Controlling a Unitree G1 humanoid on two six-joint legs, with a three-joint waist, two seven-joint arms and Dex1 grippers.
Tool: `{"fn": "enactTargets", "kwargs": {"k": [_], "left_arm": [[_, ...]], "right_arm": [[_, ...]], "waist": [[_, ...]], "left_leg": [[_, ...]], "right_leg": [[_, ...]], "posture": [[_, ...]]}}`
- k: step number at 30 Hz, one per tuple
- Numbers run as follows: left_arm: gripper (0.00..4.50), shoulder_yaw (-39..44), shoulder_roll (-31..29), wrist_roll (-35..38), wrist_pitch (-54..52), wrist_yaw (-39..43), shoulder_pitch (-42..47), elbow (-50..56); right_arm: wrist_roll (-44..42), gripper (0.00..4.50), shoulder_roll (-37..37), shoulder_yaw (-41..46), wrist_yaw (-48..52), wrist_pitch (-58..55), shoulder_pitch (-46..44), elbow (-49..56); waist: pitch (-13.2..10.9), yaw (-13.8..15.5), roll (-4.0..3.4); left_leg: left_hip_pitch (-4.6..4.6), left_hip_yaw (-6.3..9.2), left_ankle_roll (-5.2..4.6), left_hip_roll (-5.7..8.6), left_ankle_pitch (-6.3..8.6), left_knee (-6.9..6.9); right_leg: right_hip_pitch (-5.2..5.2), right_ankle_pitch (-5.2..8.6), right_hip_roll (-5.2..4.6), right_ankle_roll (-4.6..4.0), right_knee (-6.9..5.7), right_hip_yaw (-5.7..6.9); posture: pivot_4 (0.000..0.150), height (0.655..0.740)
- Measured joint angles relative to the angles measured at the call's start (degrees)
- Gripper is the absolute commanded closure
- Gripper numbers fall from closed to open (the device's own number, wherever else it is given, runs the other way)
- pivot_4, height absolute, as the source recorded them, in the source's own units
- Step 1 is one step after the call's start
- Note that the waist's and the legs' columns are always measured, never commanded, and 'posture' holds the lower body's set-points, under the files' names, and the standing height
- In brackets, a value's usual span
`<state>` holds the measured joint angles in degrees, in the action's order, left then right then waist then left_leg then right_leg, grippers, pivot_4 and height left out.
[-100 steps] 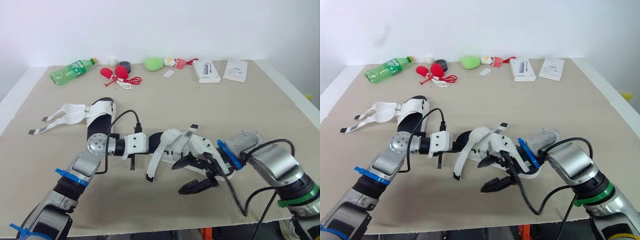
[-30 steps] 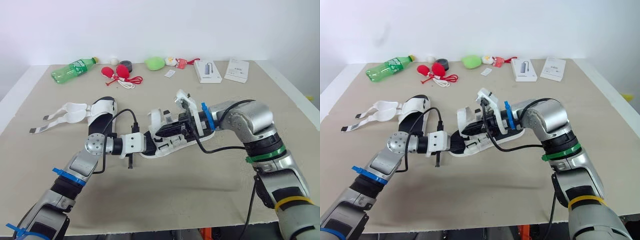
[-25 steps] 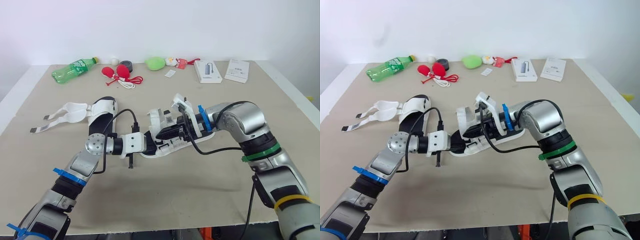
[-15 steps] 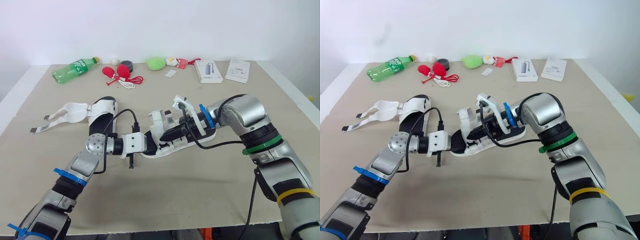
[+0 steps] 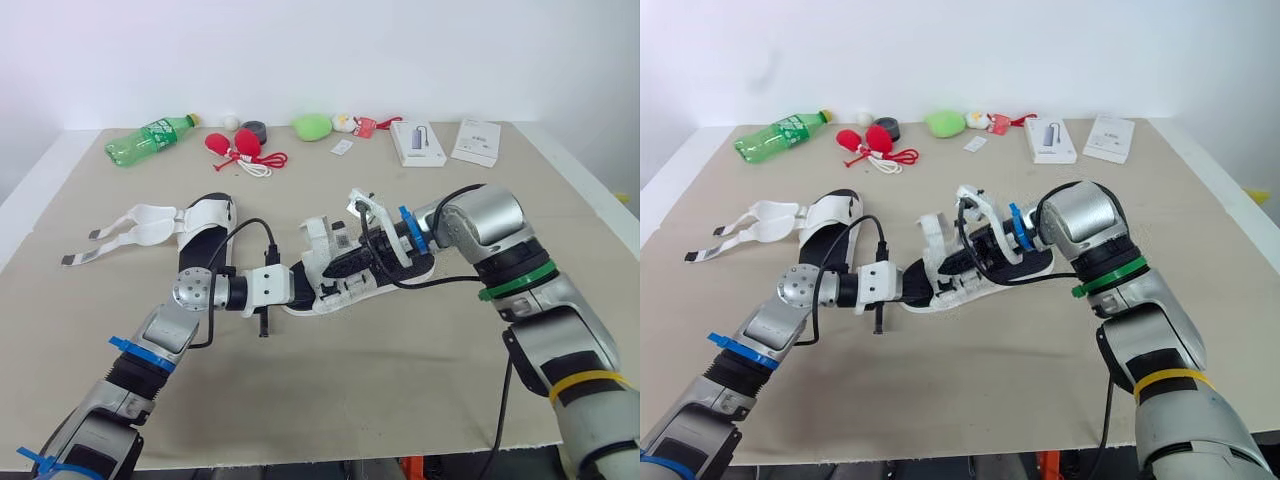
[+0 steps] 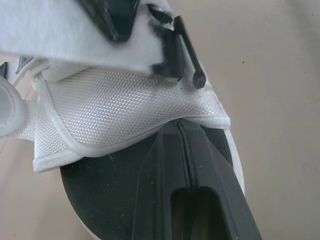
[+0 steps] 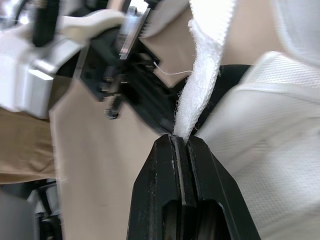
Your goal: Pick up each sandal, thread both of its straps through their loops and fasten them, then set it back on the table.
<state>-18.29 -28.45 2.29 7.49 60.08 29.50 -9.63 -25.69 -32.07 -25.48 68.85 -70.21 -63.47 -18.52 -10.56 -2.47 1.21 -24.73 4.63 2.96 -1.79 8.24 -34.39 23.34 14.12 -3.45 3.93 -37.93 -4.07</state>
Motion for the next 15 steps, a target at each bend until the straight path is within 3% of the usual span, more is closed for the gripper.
{"fn": "enactTargets", "kwargs": {"k": [15], "left_arm": [[4.5,0.01,0.01,0.0,0.07,0.08,0.02,0.02]], "right_arm": [[-0.84,4.46,-0.07,0.34,1.17,-3.33,-0.55,1.93]], "waist": [[0.0,-0.02,0.0]], "left_leg": [[-0.02,0.01,0.03,0.0,0.02,0.04]], "right_leg": [[0.0,0.09,0.01,0.03,0.0,0.0]], "posture": [[0.15,0.74]]}}
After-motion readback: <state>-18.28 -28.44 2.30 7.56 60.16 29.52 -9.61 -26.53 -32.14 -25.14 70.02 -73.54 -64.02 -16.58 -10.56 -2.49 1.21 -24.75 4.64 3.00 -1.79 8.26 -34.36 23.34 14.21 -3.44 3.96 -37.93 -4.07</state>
